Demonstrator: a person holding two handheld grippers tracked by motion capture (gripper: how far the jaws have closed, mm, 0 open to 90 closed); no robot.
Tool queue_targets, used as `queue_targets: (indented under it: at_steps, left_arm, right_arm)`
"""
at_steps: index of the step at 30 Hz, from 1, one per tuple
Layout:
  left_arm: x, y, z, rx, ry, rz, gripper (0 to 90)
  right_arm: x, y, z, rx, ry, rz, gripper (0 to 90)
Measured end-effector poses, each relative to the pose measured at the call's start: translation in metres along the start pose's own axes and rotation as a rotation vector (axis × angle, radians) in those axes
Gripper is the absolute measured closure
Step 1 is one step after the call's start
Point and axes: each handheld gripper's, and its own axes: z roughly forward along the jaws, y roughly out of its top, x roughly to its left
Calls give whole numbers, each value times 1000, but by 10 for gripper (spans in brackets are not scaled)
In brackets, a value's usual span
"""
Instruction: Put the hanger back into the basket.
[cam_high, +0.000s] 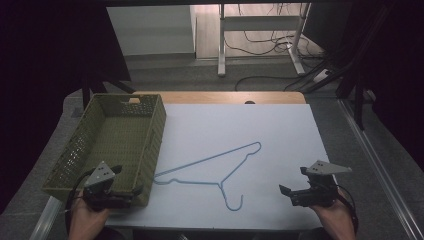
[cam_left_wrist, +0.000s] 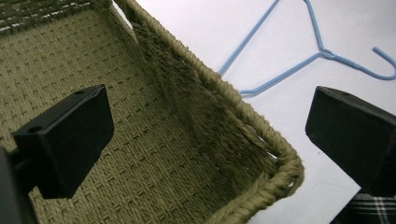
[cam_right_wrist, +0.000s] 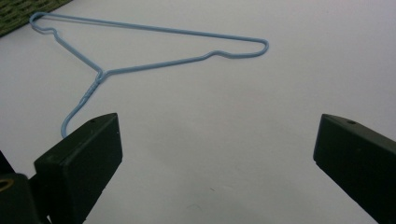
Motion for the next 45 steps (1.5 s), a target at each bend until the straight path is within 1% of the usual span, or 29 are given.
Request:
queue_targets:
  at_steps: [5,11,13,19,22,25,29,31,34,37,39,40,41,42,45]
  left_arm:
    - [0,-1,-1,-15,-1,-4,9]
    - [0,-1,0,-15,-1,-11,1]
    - [0,-1,0,-20,-3,-18,0]
    - [1,0,0,-24,-9,-20,2]
    - [1,0,-1,-29,-21,-25,9]
    - [0,2,-1,-31,-51,-38,19]
    - [-4,5,-1,-35,-60,-22,22]
    - [-5,6,-1,-33,-61,-23,20]
    - [-8,10,0,-35,-76,-23,19]
    - [-11,13,0,-34,-82,-16,19]
    - [-12,15,1,-33,-90,-15,21]
    - [-12,15,1,-33,-90,-15,21]
    - [-14,18,2,-33,-92,-9,21]
    - [-15,20,2,-33,-93,-7,21]
    - [-17,25,5,-30,-102,-1,21]
  right_arm:
    - [1,1,2,7,-1,-11,5]
    - [2,1,3,13,0,-11,2]
    - [2,1,2,13,0,-12,0]
    - [3,1,3,23,0,-21,0]
    - [4,1,4,32,-5,-27,0]
    - [4,1,4,36,-2,-28,0]
    - [5,2,3,33,-4,-29,0]
    - [5,3,2,26,-5,-28,0]
    - [4,6,-2,20,-9,-25,0]
    - [-2,13,-11,16,-45,-27,0]
    - [-7,19,-20,-9,-57,-20,0]
    - [-7,19,-20,-9,-57,-20,0]
    - [-12,23,-27,-33,-48,10,1]
    - [-14,25,-29,-42,-43,18,2]
    - [-14,26,-28,-38,-43,19,3]
